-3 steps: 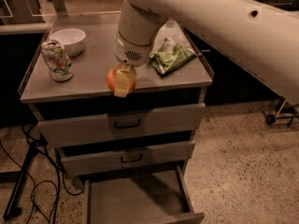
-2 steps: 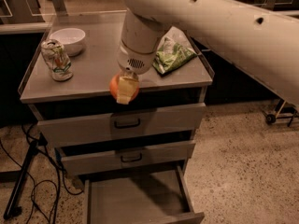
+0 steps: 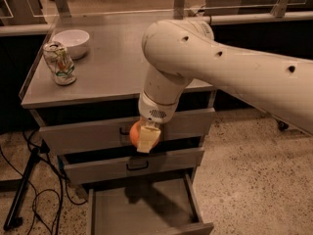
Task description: Place orange into bottom drawer
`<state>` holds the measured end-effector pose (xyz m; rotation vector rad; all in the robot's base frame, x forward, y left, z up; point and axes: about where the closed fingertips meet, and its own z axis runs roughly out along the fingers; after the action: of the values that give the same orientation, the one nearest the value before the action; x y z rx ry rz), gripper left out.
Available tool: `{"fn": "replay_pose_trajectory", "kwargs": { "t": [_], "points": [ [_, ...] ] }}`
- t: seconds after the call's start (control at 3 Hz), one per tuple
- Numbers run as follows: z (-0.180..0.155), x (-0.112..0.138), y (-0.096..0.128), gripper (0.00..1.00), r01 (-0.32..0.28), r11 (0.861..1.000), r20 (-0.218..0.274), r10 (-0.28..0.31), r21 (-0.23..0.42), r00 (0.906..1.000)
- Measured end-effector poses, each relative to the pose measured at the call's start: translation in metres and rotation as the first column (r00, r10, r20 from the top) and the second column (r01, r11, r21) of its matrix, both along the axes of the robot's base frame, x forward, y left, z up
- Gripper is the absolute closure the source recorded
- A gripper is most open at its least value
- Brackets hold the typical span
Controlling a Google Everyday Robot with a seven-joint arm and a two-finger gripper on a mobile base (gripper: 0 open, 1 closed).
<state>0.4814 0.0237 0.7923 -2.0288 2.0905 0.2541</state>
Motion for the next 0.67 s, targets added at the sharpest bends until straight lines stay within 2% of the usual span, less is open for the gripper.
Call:
{"fn": "replay_pose_trajectory", "kwargs": {
  "t": [0.33,0.67],
  "points": [
    [0.000,0.000,0.000,1.00,0.000,1.000,0.000,0.000,0.000,1.0000],
    [-0.024,-0.015,0.004,1.00,0.007,1.000,-0.051,-0.008,-0.018,0.9987]
  ]
}}
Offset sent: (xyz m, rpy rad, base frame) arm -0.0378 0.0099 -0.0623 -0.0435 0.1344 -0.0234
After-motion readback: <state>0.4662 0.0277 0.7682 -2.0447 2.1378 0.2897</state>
